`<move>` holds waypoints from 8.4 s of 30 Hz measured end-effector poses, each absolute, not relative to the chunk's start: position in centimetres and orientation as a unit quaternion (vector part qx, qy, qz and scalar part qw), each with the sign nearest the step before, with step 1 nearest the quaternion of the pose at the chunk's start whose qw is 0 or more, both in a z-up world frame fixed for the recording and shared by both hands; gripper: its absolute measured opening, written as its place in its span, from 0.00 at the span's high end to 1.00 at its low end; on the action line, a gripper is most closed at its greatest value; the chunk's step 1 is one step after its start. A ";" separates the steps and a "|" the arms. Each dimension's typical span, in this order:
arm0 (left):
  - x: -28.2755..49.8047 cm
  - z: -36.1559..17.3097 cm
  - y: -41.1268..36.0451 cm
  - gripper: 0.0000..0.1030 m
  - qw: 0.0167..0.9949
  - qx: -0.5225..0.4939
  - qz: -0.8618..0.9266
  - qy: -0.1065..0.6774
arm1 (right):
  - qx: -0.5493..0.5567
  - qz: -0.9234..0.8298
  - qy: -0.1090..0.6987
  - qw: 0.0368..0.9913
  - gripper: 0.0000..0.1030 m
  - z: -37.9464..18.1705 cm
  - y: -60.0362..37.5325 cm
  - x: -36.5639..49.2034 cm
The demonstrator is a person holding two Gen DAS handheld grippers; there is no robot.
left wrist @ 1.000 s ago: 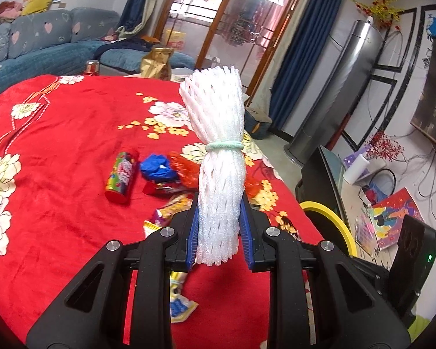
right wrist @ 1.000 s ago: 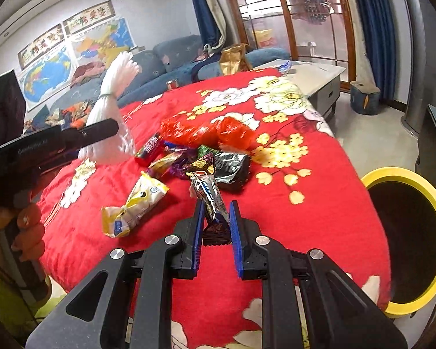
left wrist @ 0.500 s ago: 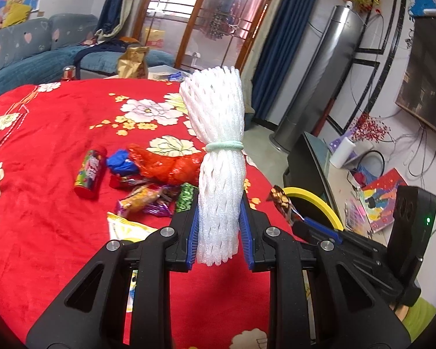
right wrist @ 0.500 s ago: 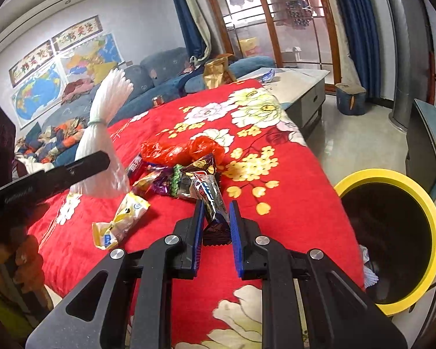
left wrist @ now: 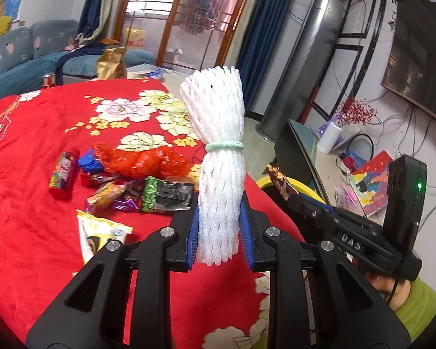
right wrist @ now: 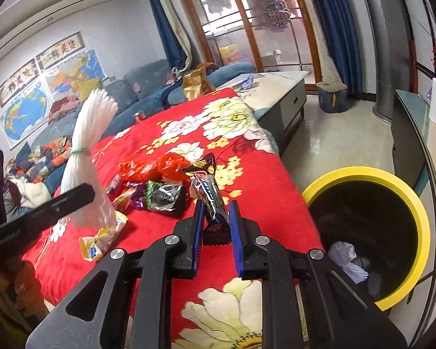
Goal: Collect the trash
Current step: 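Carry the white foam net and candy wrapper with both tools over the bin, then open both tools to drop the foam net and wrapper into the bin, then move both open tools back over the remaining trash on the bed, then grasp the red plastic bag with the right tool while the left tool grasps the candy tube, then carry the red bag and candy tube with both tools over the yellow-rimmed bin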
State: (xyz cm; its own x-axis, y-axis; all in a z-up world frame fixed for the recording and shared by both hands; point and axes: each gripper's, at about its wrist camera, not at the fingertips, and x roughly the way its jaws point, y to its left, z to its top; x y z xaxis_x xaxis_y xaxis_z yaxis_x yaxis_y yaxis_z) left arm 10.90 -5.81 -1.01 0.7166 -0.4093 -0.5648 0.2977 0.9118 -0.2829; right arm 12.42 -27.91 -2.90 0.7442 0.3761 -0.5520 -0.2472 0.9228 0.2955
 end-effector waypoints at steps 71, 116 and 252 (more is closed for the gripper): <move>16.8 -7.7 -26.8 0.82 0.864 0.039 -0.322 0.384 | 0.220 -0.051 0.340 0.913 0.82 -9.8 -46.5 13.7; 14.1 -2.5 -13.2 0.11 0.929 -0.075 -0.204 0.299 | 0.119 0.009 0.280 0.953 0.36 -4.3 -37.2 12.6; 13.9 -2.3 9.1 0.75 0.937 -0.187 -0.054 0.291 | 0.052 0.199 0.292 0.934 0.89 -2.7 -19.0 16.9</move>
